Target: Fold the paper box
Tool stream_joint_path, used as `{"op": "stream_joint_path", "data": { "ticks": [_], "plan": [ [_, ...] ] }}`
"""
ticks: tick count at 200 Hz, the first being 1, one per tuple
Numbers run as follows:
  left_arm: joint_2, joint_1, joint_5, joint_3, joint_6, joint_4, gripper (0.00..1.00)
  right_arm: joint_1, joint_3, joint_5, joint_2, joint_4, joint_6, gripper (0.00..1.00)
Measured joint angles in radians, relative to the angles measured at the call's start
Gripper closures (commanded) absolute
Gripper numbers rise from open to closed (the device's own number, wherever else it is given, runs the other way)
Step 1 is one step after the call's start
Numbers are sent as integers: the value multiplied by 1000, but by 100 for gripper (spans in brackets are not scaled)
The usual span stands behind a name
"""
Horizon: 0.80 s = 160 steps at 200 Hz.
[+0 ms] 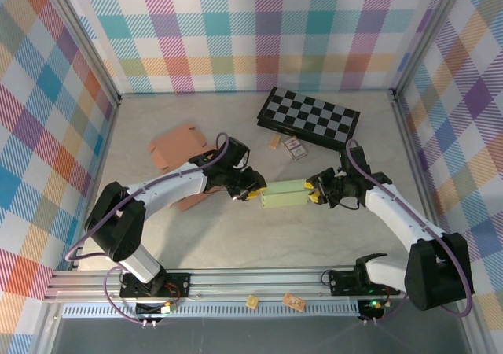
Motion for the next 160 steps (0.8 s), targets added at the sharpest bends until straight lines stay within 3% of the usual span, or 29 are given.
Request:
{"op": "stream_joint_path", "data": {
  "ticks": [60, 160],
  "plan": [
    [3, 0, 12, -8, 8, 13, 74, 0, 14, 0, 10, -34, -26, 71],
    [3, 0, 18, -17, 31, 32, 78, 0, 140, 27, 47, -188, -101, 50]
  ]
}}
